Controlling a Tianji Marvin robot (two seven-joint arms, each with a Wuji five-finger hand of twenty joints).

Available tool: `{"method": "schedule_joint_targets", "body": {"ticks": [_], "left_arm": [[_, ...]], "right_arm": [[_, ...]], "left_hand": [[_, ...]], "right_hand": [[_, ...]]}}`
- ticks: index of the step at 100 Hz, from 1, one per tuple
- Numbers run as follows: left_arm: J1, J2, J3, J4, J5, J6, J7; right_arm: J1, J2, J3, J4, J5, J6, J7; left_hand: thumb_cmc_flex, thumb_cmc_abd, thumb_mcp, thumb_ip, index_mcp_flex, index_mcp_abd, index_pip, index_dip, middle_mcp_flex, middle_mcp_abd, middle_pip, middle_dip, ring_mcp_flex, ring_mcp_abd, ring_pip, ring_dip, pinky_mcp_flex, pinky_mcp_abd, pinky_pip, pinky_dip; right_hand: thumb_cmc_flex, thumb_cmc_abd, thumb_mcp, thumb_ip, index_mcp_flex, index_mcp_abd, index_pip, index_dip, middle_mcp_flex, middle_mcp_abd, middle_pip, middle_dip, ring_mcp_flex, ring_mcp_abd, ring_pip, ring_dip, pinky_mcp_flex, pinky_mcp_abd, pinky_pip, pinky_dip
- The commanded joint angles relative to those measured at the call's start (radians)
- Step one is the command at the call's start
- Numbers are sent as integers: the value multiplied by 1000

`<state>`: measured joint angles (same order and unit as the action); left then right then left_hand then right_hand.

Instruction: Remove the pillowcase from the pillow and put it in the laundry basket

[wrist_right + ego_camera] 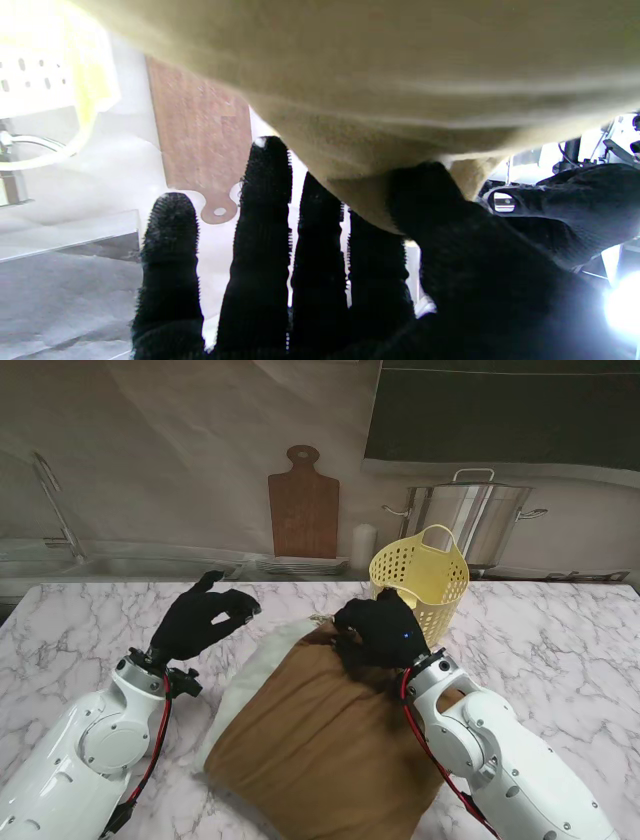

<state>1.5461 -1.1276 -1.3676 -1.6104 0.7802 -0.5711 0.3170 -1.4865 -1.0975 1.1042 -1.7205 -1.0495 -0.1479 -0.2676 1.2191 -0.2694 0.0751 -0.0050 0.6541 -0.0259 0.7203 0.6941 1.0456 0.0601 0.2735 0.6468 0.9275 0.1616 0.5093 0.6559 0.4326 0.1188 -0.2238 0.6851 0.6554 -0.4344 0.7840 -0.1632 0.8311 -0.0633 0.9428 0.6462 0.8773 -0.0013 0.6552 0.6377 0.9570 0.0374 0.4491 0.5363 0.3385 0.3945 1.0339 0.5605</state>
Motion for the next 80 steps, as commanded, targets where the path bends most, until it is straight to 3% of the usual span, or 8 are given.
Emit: {"method": "schedule_joint_targets", "body": {"ticks": [1, 19, 31, 47, 58, 70, 75, 80], "left_arm": [[-9, 1, 12, 15, -22, 21, -27], [-37, 4, 71, 32, -63, 96, -84], [-55, 12, 105, 35, -119, 149, -174], [-73, 20, 144, 28, -178, 201, -265], [-83, 28, 164, 19, -181, 228, -307], [-91, 26, 187, 31, -177, 222, -296], [-96, 23, 197, 40, -141, 221, -259], [-102, 18, 209, 53, -106, 219, -211]], "right_arm": [[-18, 6, 2, 7, 2, 13, -15], [-6, 0, -21, 22, 19, 9, -40], [8, -6, -43, 34, 35, -8, -68], [19, -13, -70, 38, 37, -32, -119], [25, -17, -86, 34, 37, -50, -148], [29, -19, -99, 28, 27, -62, -176], [32, -21, -104, 29, 26, -66, -186], [34, -21, -106, 30, 26, -69, -191]], "left_hand": [[72, 33, 37, 13, -1, -32, 36, 32, -1, -11, 8, 14, 7, -6, 17, 22, 4, -32, 1310, 20], [72, 80, -10, 0, -37, 51, -149, -99, -60, 27, -20, -60, -15, -1, -25, -9, -21, -13, 1296, 15], [-38, 159, -87, 8, -136, 120, -501, -249, -295, 103, -79, -331, -102, 35, -94, -47, -86, 23, 1240, 10], [-202, 134, -99, -1, -254, 259, -630, -360, -427, 175, -128, -354, -180, 65, -131, -64, -136, 49, 1195, 9], [-221, 121, -100, -3, -312, 313, -666, -379, -447, 193, -131, -346, -194, 74, -131, -61, -142, 53, 1186, 8], [-196, 74, -89, 0, -225, 306, -614, -367, -362, 178, -50, -234, -149, 59, -64, -6, -99, 49, 1235, 32], [-95, 49, -79, 8, -45, 237, -466, -233, -233, 131, 52, -135, -71, 36, -2, 38, -34, 47, 1300, 42], [42, -10, -59, 16, 64, 141, -287, -66, -78, 76, 30, 134, 14, 20, 82, 85, 43, 36, 1377, 37]], "right_hand": [[-5, -8, 59, 28, 54, -42, 81, 29, 1, -14, 10, 10, 19, -10, 12, 12, -12, -16, 8, 11], [-1, 3, 50, 25, 47, -47, 77, 29, -7, -17, 5, 11, 13, -15, 7, 11, -16, -14, 3, 11], [1, 9, 46, 25, 44, -48, 76, 31, -12, -17, 4, 12, 11, -16, 4, 10, -17, -15, 1, 10], [4, 16, 42, 26, 39, -50, 76, 36, -17, -18, 6, 14, 7, -20, 2, 10, -19, -18, -1, 11], [4, 24, 34, 25, 33, -53, 75, 41, -23, -21, 7, 14, 3, -24, 0, 10, -22, -20, -3, 11], [3, 30, 26, 23, 27, -60, 72, 43, -29, -27, 6, 12, 0, -29, -1, 9, -24, -21, -4, 11], [4, 34, 23, 23, 24, -65, 72, 44, -32, -28, 6, 11, -2, -32, -3, 9, -26, -23, -5, 11], [4, 35, 21, 24, 23, -66, 71, 44, -33, -28, 6, 11, -2, -32, -3, 8, -27, -24, -6, 10]]}}
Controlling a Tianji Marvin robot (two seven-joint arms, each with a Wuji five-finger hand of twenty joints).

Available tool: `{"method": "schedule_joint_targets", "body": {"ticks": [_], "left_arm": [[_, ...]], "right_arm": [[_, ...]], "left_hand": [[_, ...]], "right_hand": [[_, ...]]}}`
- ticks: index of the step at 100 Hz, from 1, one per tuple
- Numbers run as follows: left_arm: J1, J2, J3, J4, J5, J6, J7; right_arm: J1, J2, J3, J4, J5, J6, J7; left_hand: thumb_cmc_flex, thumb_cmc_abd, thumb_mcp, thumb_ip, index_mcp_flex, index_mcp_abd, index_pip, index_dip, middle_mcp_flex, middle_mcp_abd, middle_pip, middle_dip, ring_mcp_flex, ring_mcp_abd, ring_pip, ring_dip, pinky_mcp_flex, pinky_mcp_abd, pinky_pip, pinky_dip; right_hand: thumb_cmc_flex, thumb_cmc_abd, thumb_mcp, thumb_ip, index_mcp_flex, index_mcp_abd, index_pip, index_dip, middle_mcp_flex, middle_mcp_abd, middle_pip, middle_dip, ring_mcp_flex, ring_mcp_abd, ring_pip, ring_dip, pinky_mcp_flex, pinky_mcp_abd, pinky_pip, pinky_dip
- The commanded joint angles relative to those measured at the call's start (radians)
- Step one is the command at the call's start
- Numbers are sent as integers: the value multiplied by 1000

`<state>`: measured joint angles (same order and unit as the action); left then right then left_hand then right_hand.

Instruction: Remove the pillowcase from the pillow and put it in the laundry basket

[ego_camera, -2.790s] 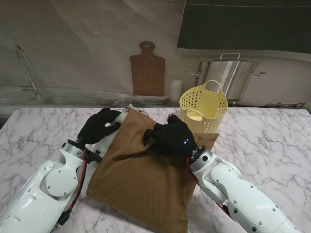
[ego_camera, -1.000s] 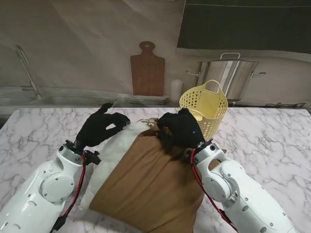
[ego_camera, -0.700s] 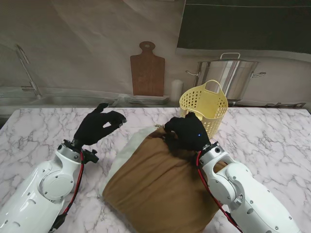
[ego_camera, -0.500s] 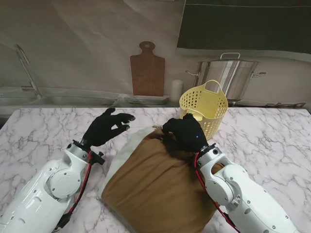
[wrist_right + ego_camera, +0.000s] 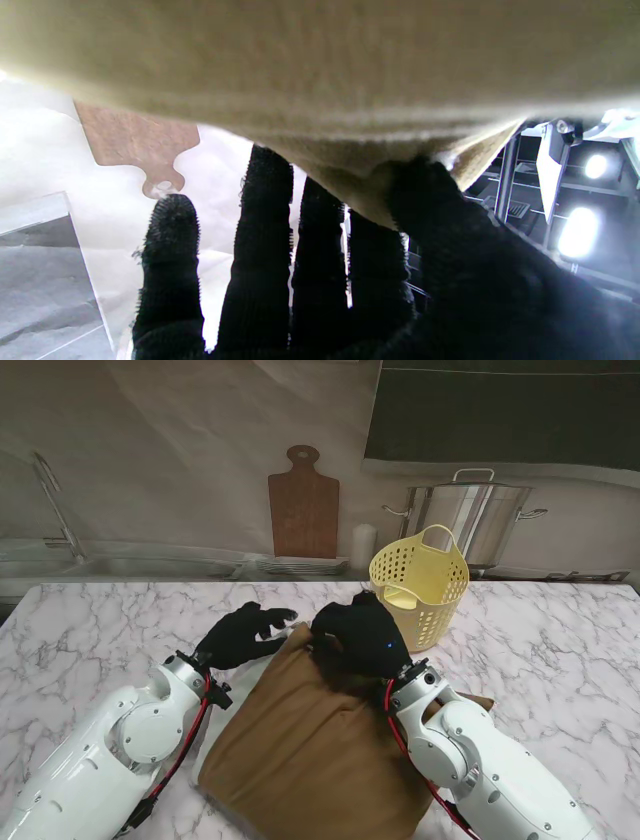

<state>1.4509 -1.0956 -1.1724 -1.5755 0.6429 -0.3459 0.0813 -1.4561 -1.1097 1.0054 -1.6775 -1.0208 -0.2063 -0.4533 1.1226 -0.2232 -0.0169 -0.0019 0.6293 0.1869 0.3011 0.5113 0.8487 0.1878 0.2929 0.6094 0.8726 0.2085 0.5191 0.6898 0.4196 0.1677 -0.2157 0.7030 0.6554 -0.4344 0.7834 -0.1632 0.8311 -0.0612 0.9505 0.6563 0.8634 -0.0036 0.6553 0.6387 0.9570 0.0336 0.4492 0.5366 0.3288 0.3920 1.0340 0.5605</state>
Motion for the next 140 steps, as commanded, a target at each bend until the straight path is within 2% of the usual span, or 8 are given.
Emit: {"method": "schedule_joint_targets", "body": {"ticks": [1, 25, 54, 89, 116, 124, 131, 140], "left_arm": [[-8, -15, 16, 20, 34, -7, 33], [1, -18, -11, 21, 94, -18, 99], [34, -18, -91, -18, 130, -33, 135], [17, -28, -49, 15, 90, -19, 148], [38, -20, -75, -5, 116, -27, 137], [42, -14, -83, -8, 127, -22, 113], [42, -10, -88, -6, 134, -17, 93], [42, -7, -88, 0, 134, -9, 80]], "right_arm": [[3, -9, -7, -14, -3, -11, -5], [-30, 9, 45, -37, -59, -6, 22], [-104, 22, 131, -75, -93, 1, 65], [-11, 6, 39, -23, -28, -8, 56], [93, -5, -64, 92, 58, -80, 103], [115, 4, -79, 124, 32, -82, 115], [113, 20, -69, 124, -6, -71, 164], [86, 36, -31, 98, -28, -44, 256]], "left_hand": [[153, -56, 46, 15, 106, -91, 171, 146, 142, -50, 10, 191, 85, -30, 88, 60, 68, -12, 1381, 20], [168, -65, 105, 10, 85, -149, 393, 148, 187, -61, 38, 224, 128, -38, 136, 95, 107, -33, 1420, 28], [168, -70, 142, 5, 63, -160, 443, 131, 184, -51, 52, 232, 128, -37, 151, 104, 110, -49, 1420, 31], [168, -23, 112, -1, 40, -140, 412, 106, 151, -58, 49, 215, 105, -35, 134, 95, 89, -48, 1404, 33], [168, 37, 58, -1, 39, -123, 290, 92, 86, -56, 41, 108, 63, -39, 74, 57, 40, -28, 1381, 32], [163, 53, 17, 7, 27, -129, 225, 96, 12, -41, 5, 26, -17, 12, 14, 33, -36, -1, 1337, 33], [137, 63, 14, 4, 13, -131, 170, 101, -60, -42, -17, -107, -77, 22, -42, -5, -100, 28, 1280, 26], [105, 72, 9, 0, -6, -135, 123, 92, -120, -44, -59, -208, -139, 17, -108, -51, -162, 59, 1202, -1]], "right_hand": [[4, 35, 20, 23, 22, -70, 63, 34, -19, -26, 7, 9, -3, -28, -4, 8, -18, -21, -7, 10], [6, 27, 20, 29, 26, -72, 68, 33, -14, -27, 10, 6, -2, -29, -4, 7, -19, -20, -8, 10], [2, 24, 24, 27, 28, -76, 66, 27, -11, -29, 6, 5, -2, -27, -3, 7, -17, -20, -8, 10], [-1, 50, -13, 15, 4, -115, 47, 9, -20, -36, -1, -2, -7, -37, -12, 3, -15, -28, -9, 8], [-6, 128, -150, 14, -65, -268, 4, -28, -36, -63, -51, -84, -46, -58, -69, -30, -19, -55, -21, -10], [-9, 126, -180, 25, -112, -315, -45, -84, -67, -58, -107, -129, -97, -54, -113, -58, -36, -60, -33, -23], [-56, 143, -219, 42, -266, -220, -153, -247, -142, -29, -177, -195, -163, -33, -163, -100, -61, -58, -49, -40], [-188, 216, -272, 111, -329, -74, -504, -177, -256, 25, -255, -286, -254, 12, -231, -161, -103, -43, -83, -63]]}}
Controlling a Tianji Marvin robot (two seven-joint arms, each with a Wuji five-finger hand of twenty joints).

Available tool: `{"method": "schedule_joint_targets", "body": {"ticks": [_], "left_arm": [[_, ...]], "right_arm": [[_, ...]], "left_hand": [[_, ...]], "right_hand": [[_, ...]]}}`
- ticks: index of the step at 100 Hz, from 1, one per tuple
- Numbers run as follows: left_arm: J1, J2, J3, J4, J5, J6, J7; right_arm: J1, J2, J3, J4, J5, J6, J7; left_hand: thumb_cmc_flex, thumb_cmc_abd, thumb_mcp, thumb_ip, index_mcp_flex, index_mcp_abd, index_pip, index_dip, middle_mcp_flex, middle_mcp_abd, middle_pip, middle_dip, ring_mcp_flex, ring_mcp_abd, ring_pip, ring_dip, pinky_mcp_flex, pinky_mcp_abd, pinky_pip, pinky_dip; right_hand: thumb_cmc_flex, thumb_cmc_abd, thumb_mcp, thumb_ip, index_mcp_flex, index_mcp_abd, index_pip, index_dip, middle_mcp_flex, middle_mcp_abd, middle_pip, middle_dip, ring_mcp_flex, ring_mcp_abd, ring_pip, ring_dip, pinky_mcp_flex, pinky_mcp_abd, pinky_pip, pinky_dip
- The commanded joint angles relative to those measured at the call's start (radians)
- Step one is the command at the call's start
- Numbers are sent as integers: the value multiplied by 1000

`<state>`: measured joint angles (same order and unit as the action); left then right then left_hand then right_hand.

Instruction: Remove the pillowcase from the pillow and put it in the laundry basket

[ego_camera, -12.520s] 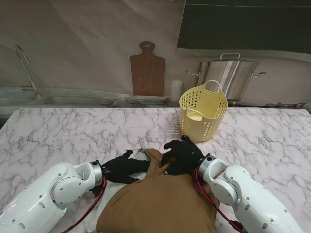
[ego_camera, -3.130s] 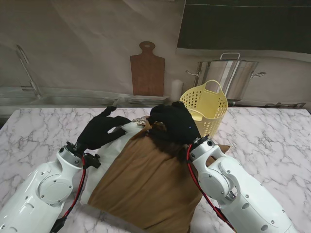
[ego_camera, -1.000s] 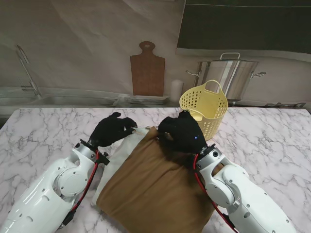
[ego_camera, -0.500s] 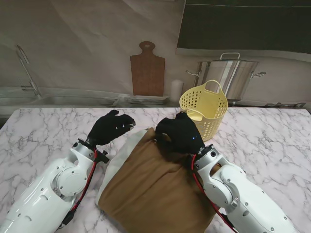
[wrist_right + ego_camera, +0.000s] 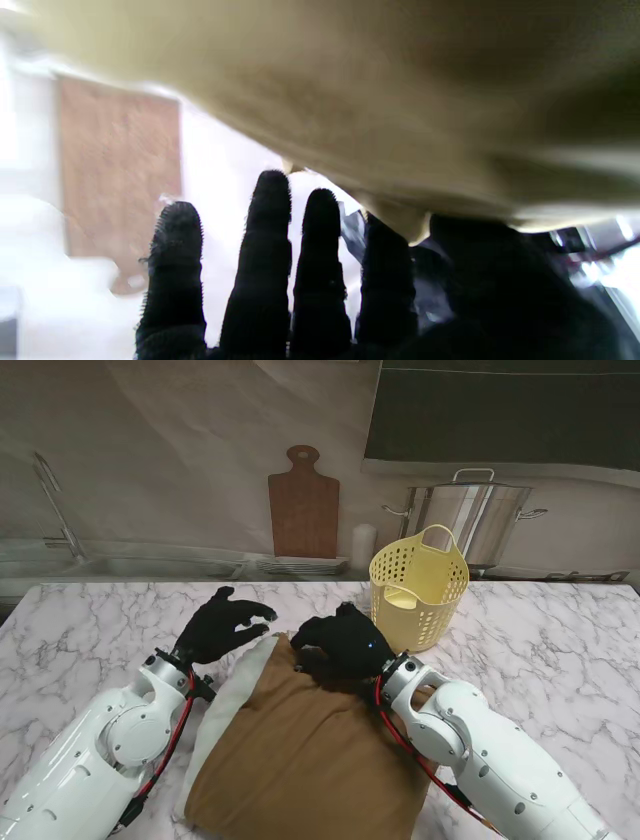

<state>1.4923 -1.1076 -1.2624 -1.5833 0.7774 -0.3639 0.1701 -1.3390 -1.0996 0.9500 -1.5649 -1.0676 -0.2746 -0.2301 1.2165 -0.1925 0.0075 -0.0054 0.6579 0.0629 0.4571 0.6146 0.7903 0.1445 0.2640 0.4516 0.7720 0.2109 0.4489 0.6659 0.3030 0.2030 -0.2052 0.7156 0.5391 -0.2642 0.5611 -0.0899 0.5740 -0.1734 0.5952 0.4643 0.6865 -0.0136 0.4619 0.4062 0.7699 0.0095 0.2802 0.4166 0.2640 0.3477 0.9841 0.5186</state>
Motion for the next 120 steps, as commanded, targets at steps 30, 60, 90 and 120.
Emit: {"method": "schedule_joint_targets", "body": {"ticks": [30, 60, 90, 120], "left_arm": [[13, 25, -20, 2, -1, 24, -126], [32, 70, -60, -13, -22, 12, -385], [-1, 91, 14, 18, -76, 19, -508], [25, 71, 32, -22, -149, -15, -426]], "right_arm": [[-242, 33, 230, -193, 12, 59, 94], [-409, 50, 318, -274, -76, 70, 154], [-382, 54, 275, -213, -56, 126, 204], [-357, 55, 248, -191, -40, 121, 214]], "left_hand": [[-30, 29, -16, 3, -86, -12, -104, 19, -111, 16, -52, -68, -125, 7, -151, -129, -118, 69, 1042, -80], [-44, -41, -11, 4, -18, -68, -64, 64, -172, 27, -114, -61, -182, 18, -188, -148, -131, 69, 1024, -69], [-147, 21, -21, -4, -54, -76, -222, -92, -208, 33, -160, -122, -194, 27, -194, -153, -135, 65, 1011, -43], [-254, 152, -39, -12, -195, -59, -363, -214, -237, 41, -167, -133, -206, 48, -186, -140, -143, 56, 1014, -29]], "right_hand": [[-169, 108, -215, 42, -233, 206, -372, -60, -259, 131, -148, -191, -199, 148, -160, -150, -110, 25, -125, -61], [-245, 72, -179, 39, -272, 157, -412, -65, -323, 144, -183, -213, -238, 168, -174, -164, -131, 54, -178, -71], [-258, 23, -133, 31, -314, 121, -441, -67, -359, 136, -193, -220, -260, 147, -177, -168, -146, 51, -199, -74], [-275, 22, -124, 28, -321, 147, -448, -65, -357, 136, -189, -220, -262, 162, -179, -166, -146, 55, -205, -71]]}}
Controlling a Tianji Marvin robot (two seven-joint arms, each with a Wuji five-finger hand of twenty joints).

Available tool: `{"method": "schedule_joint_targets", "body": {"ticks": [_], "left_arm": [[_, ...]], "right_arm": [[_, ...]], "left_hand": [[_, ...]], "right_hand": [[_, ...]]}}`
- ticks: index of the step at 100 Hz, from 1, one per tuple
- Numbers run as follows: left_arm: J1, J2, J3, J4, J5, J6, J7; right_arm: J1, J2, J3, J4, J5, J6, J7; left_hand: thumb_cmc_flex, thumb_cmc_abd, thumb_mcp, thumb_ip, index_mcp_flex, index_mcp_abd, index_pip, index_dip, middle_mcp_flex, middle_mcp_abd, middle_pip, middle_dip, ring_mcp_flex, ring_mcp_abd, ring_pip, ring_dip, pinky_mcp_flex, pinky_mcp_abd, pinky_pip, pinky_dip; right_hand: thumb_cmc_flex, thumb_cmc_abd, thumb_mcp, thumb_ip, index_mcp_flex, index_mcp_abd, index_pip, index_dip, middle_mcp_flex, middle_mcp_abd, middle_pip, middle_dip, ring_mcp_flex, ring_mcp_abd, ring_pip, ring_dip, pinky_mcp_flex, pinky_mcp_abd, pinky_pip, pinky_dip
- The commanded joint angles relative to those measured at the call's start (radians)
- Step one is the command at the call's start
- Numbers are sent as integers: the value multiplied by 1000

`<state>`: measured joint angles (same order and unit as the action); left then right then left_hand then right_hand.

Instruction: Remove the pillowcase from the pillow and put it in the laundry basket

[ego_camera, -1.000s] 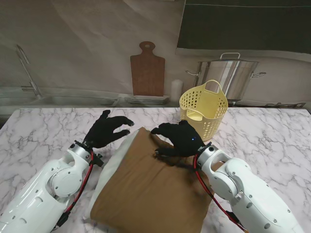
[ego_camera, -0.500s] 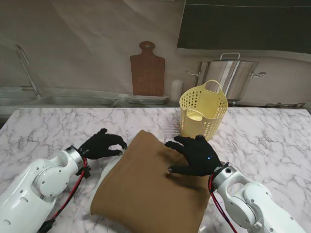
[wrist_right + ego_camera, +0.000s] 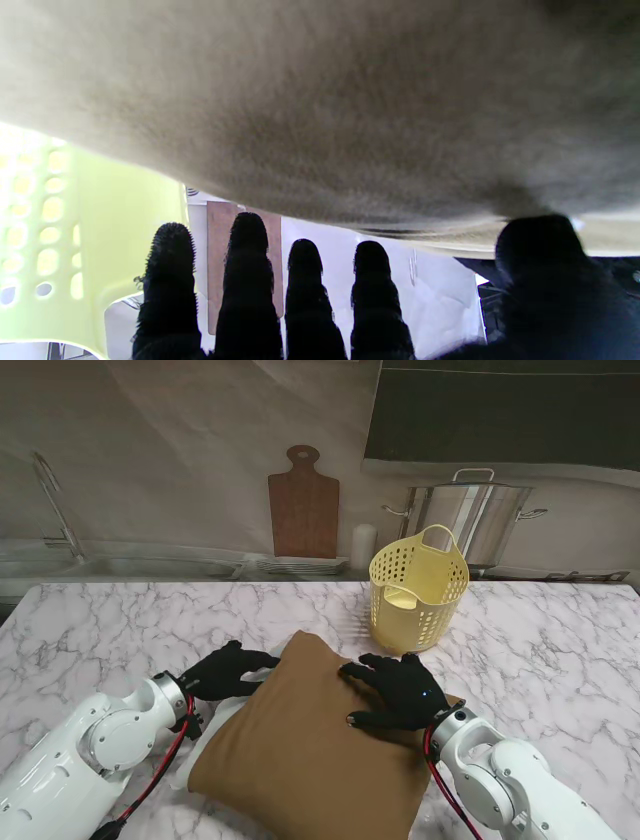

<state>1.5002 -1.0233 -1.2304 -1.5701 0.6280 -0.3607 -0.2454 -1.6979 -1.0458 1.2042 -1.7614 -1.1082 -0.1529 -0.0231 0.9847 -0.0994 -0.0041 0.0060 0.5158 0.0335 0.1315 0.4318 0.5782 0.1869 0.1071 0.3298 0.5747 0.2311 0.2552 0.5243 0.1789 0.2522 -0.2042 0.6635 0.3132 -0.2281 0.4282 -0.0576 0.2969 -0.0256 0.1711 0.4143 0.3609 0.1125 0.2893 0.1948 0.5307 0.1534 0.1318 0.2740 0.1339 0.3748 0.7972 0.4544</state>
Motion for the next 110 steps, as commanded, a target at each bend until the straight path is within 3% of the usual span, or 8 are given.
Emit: {"method": "schedule_joint_targets", "body": {"ticks": [1, 28, 42, 46, 52, 60, 88, 110], "left_arm": [[19, -13, -1, -38, 0, -20, -7], [23, -20, 39, -55, -49, -66, 21], [-27, -10, 112, -4, -75, -66, -32], [-40, -8, 132, 14, -85, -61, -47], [-59, -3, 155, 38, -84, -50, -71], [-79, 5, 176, 61, -77, -33, -108], [-103, 26, 204, 91, -50, 23, -199], [-130, 46, 232, 90, -20, 66, -296]], "right_arm": [[3, 1, -6, 6, 1, -1, 7], [21, -2, -31, 28, 37, -8, -5], [35, -6, -45, 54, 30, -15, -62], [36, -7, -47, 61, 24, -16, -83], [35, -9, -48, 72, 14, -17, -121], [26, -11, -38, 73, 9, -16, -140], [-54, -9, 54, 27, -31, -13, -149], [-86, -5, 115, 26, 56, -177, -61]], "left_hand": [[-25, 61, -28, -24, -58, -29, -39, -33, -25, -1, -10, -12, -9, 28, 8, 2, -20, 7, 1013, 23], [-12, 58, -23, -24, -67, -37, -42, -58, -43, -57, -17, -20, -11, 2, 4, 2, -18, 2, 1016, 26], [52, 56, -21, -25, -36, -50, -26, -68, -38, -144, -10, -41, -4, -17, -9, -10, -15, -3, 1010, 22], [76, 56, -17, -23, -23, -50, -20, -69, -35, -179, -7, -47, -4, -22, -12, -13, -15, -4, 1009, 22], [95, 60, -13, -22, -15, -51, -15, -71, -33, -198, -4, -52, 0, -29, -12, -15, -13, -5, 1010, 22], [117, 63, -19, -24, -11, -51, -9, -71, -32, -208, 0, -71, 3, -41, -24, -28, -14, -6, 1006, 19], [175, 74, -12, -27, -15, -49, 5, -46, -50, -205, -4, -101, -6, -56, -39, -47, -16, -16, 999, 14], [197, 85, -19, -30, -21, -44, 4, -30, -71, -167, -14, -120, -21, -65, -50, -60, -21, -34, 994, 13]], "right_hand": [[-51, -15, 9, -5, -45, 3, -25, -15, -31, 11, -16, -9, -22, 20, -30, -24, -16, 28, -19, -7], [-62, -89, 78, -13, -86, 31, -39, 31, 45, -18, 40, 15, 193, 30, 69, 23, 137, 35, 109, 58], [346, -102, -42, 32, 59, -96, 114, 77, 346, -134, 205, 136, 466, -138, 284, 221, 315, -76, 337, 146], [390, -109, 33, 36, 176, -143, 213, 86, 467, -156, 250, 176, 530, -164, 345, 259, 358, -100, 384, 144], [379, -166, 234, -39, 266, -185, 421, -25, 603, -167, 275, 264, 602, -186, 420, 294, 404, -118, 435, 128], [420, -183, 306, -85, 390, -237, 704, -137, 751, -185, 347, 332, 697, -200, 533, 336, 440, -128, 472, 122], [430, -194, 365, -96, 489, -200, 762, -106, 849, -207, 545, 452, 789, -239, 817, 401, 457, -109, 484, 105], [411, -223, 390, -104, 496, -225, 744, -123, 870, -209, 532, 466, 790, -238, 842, 388, 454, -95, 472, 98]]}}
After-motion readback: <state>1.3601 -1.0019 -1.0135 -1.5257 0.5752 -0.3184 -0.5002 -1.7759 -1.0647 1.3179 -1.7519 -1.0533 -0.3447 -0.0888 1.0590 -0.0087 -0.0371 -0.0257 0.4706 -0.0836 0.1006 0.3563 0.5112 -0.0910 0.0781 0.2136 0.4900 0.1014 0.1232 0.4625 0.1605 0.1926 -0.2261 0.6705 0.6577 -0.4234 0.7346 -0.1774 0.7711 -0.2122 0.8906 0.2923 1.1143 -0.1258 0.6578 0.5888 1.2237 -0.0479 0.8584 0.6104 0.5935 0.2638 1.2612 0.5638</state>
